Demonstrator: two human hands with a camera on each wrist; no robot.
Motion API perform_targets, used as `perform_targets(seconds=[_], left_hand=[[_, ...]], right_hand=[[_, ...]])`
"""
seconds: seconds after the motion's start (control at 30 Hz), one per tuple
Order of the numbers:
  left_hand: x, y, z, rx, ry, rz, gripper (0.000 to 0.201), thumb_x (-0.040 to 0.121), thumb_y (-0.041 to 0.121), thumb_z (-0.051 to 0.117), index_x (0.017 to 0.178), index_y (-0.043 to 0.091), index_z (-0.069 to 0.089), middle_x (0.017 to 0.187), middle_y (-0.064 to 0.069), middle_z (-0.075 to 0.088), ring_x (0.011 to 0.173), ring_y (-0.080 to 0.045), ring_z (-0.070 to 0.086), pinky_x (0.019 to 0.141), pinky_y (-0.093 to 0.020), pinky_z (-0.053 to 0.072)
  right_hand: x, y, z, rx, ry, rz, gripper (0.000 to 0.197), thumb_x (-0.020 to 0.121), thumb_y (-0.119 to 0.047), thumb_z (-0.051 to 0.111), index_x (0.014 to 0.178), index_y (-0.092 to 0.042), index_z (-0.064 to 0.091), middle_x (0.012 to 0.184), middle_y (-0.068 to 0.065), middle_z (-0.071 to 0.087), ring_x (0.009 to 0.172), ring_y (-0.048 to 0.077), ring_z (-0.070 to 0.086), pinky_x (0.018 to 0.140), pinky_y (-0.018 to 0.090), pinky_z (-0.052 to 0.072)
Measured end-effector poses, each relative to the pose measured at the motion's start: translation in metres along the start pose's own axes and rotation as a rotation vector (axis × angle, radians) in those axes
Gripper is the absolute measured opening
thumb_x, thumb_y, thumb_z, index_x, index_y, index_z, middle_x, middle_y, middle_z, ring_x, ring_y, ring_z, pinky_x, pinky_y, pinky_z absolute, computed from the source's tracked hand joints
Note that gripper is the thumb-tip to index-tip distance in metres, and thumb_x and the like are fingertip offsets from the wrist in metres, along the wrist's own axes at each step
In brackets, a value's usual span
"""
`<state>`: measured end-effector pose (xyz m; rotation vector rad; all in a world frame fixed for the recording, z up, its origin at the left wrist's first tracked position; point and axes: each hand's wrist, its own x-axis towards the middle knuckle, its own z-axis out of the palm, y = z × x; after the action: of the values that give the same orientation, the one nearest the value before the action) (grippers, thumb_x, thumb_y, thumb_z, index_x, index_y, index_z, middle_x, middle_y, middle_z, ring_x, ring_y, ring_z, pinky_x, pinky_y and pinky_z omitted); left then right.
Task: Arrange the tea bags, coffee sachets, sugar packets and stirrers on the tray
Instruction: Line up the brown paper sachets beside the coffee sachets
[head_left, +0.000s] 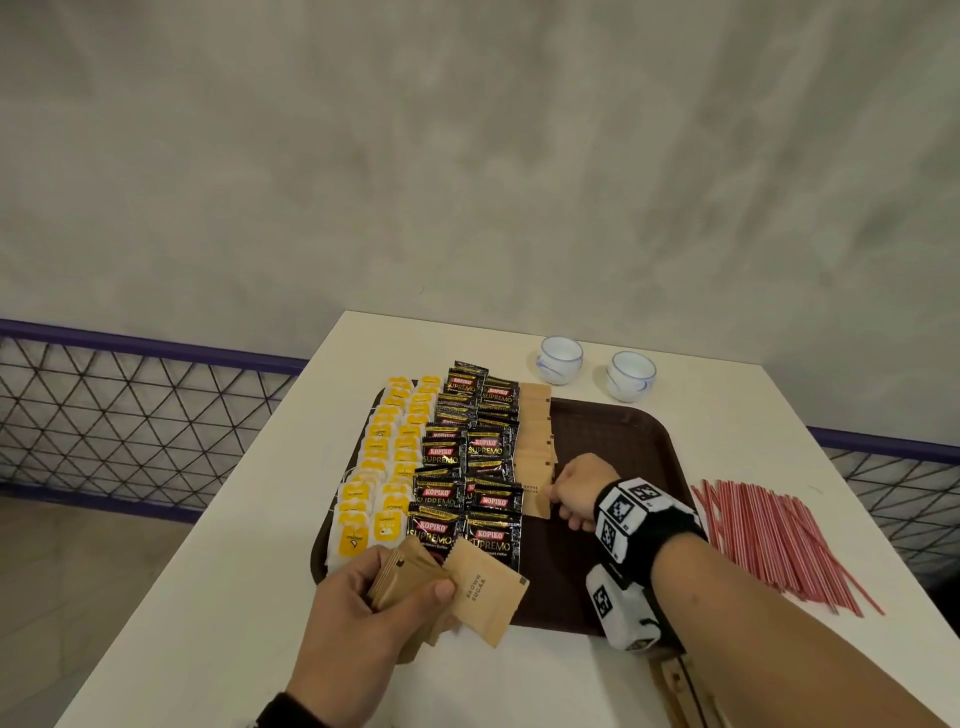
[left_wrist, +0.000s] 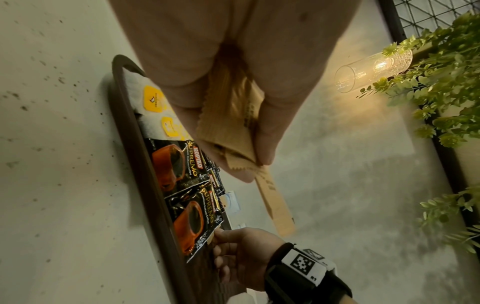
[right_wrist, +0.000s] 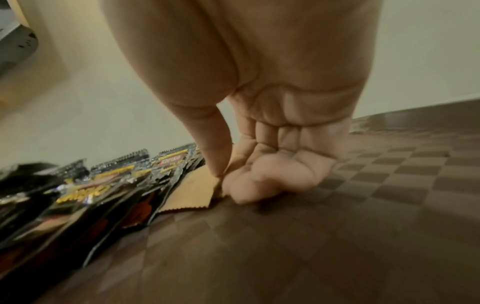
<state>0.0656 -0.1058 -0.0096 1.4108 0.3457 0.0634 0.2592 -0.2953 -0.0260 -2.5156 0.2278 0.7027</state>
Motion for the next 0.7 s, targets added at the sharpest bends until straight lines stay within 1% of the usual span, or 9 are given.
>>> perform_targets(seconds=[0.07,0.13,0.27,0.33,0.4,0.47,0.57,0.63,0.7], left_hand=[[0.0,0.001,0.003,0.017,-0.002,0.003,0.018,0.065,0.001,0.079,0.08,-0.001,0.069,0.061,-0.005,0.069,0.05,-0.007,0.061,0.045,-0.018,0.049],[0.001,0.002,0.005,0.054,0.001,0.017,0.024,0.063,0.008,0.08,0.082,-0.001,0.069,0.066,-0.007,0.07,0.054,-0.01,0.062,0.048,-0.021,0.051],[0.005,0.004,0.008,0.094,0.015,0.034,0.028,0.065,0.014,0.08,0.085,0.001,0.065,0.074,-0.009,0.072,0.068,-0.025,0.065,0.055,-0.032,0.054],[0.007,0.008,0.012,0.109,0.017,0.043,0.027,0.065,0.015,0.08,0.083,0.002,0.064,0.075,-0.008,0.073,0.07,-0.028,0.066,0.055,-0.033,0.054],[0.009,0.01,0.016,0.122,0.008,0.042,0.025,0.067,0.014,0.08,0.083,0.003,0.064,0.074,-0.01,0.072,0.066,-0.025,0.066,0.057,-0.037,0.053],[0.009,0.011,0.02,0.116,-0.002,0.042,0.023,0.068,0.01,0.08,0.082,0.002,0.064,0.073,-0.016,0.069,0.057,-0.019,0.062,0.056,-0.036,0.05],[0.007,0.011,0.028,0.111,-0.026,0.055,0.024,0.065,0.012,0.081,0.083,0.005,0.066,0.075,-0.018,0.068,0.057,-0.02,0.061,0.052,-0.032,0.048],[0.005,0.01,0.031,0.117,-0.033,0.057,0.026,0.064,0.015,0.082,0.083,0.007,0.066,0.073,-0.014,0.07,0.06,-0.026,0.064,0.048,-0.03,0.048],[0.005,0.009,0.028,0.13,-0.015,0.067,0.026,0.064,0.014,0.082,0.082,0.006,0.066,0.067,-0.007,0.069,0.057,-0.023,0.064,0.046,-0.028,0.048]], right_hand=[[-0.002,0.002,0.0,0.012,0.04,-0.023,0.021,0.092,-0.024,0.058,0.077,-0.01,0.062,0.066,0.005,0.063,0.048,0.015,0.056,0.043,0.022,0.043],[-0.01,0.004,-0.004,0.039,0.048,-0.058,0.022,0.092,-0.028,0.059,0.078,-0.012,0.062,0.066,0.004,0.063,0.049,0.014,0.056,0.045,0.022,0.043],[-0.046,0.008,-0.015,0.171,-0.009,-0.23,0.022,0.095,-0.033,0.054,0.082,-0.016,0.059,0.072,0.004,0.062,0.055,0.013,0.055,0.048,0.021,0.043],[-0.078,0.008,-0.02,0.403,-0.176,-0.335,0.029,0.095,-0.04,0.051,0.088,-0.014,0.061,0.076,0.006,0.064,0.06,0.015,0.058,0.051,0.023,0.046],[-0.111,0.013,-0.021,0.654,-0.418,-0.381,0.035,0.089,-0.045,0.058,0.097,-0.011,0.063,0.081,0.008,0.066,0.066,0.021,0.062,0.054,0.026,0.052],[-0.133,0.021,-0.016,0.723,-0.535,-0.432,0.034,0.081,-0.034,0.071,0.101,-0.008,0.063,0.084,0.009,0.069,0.069,0.024,0.065,0.054,0.028,0.056],[-0.139,0.031,-0.005,0.673,-0.387,-0.513,0.018,0.086,-0.006,0.067,0.102,0.001,0.061,0.079,0.011,0.071,0.064,0.022,0.066,0.052,0.027,0.054],[-0.135,0.036,-0.005,0.608,-0.287,-0.515,0.012,0.088,-0.002,0.064,0.099,0.001,0.062,0.076,0.008,0.072,0.062,0.019,0.065,0.05,0.026,0.051],[-0.128,0.042,-0.011,0.59,-0.232,-0.487,0.006,0.087,-0.001,0.064,0.093,-0.002,0.064,0.075,0.008,0.072,0.063,0.017,0.064,0.05,0.025,0.049]])
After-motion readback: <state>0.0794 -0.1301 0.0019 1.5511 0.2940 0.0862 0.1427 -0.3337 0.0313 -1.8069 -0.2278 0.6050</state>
